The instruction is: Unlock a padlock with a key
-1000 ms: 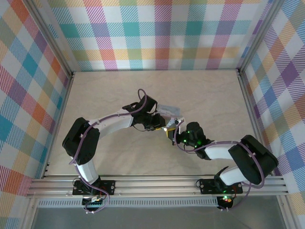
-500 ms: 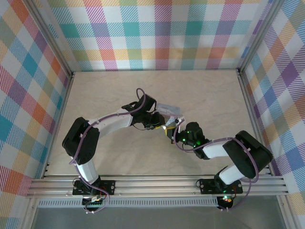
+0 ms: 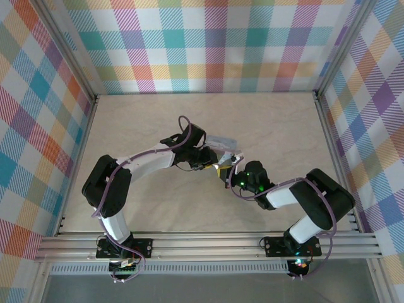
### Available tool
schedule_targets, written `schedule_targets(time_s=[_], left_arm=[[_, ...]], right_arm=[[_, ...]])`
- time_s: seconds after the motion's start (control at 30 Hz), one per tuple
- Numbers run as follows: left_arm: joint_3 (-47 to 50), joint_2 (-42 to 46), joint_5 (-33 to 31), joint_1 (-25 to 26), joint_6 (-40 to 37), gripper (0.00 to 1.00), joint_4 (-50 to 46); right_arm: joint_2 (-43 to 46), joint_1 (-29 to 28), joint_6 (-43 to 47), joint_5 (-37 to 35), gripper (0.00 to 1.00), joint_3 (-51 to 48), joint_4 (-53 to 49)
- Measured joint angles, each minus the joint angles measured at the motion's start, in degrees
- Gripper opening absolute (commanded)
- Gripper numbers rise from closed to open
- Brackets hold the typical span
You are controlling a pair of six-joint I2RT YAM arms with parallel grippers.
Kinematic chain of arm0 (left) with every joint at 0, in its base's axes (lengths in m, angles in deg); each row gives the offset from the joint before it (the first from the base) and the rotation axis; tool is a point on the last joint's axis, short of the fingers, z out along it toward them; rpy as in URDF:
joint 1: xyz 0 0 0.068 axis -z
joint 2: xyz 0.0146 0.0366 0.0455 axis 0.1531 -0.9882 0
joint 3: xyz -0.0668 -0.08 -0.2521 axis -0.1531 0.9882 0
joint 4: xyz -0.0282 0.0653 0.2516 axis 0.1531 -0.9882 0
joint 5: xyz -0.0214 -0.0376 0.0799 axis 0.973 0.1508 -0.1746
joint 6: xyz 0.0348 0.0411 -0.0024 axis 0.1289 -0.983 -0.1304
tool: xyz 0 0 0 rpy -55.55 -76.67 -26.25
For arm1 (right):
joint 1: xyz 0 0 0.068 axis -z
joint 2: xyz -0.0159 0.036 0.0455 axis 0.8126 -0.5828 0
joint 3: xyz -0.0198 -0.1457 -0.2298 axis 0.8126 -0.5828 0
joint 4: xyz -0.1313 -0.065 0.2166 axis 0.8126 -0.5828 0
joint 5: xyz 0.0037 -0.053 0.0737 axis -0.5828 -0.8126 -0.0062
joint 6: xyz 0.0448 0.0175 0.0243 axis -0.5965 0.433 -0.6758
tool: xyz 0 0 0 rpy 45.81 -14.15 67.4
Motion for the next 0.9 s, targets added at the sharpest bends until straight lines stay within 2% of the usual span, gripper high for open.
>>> schedule_targets(time_s=[0.9], left_arm=[[1.3, 0.0, -1.5, -0.5, 1.1, 0.08, 2.3]], right_arm=[[-1.7, 0.0, -1.6, 0.0, 0.02, 3.0, -2.5]])
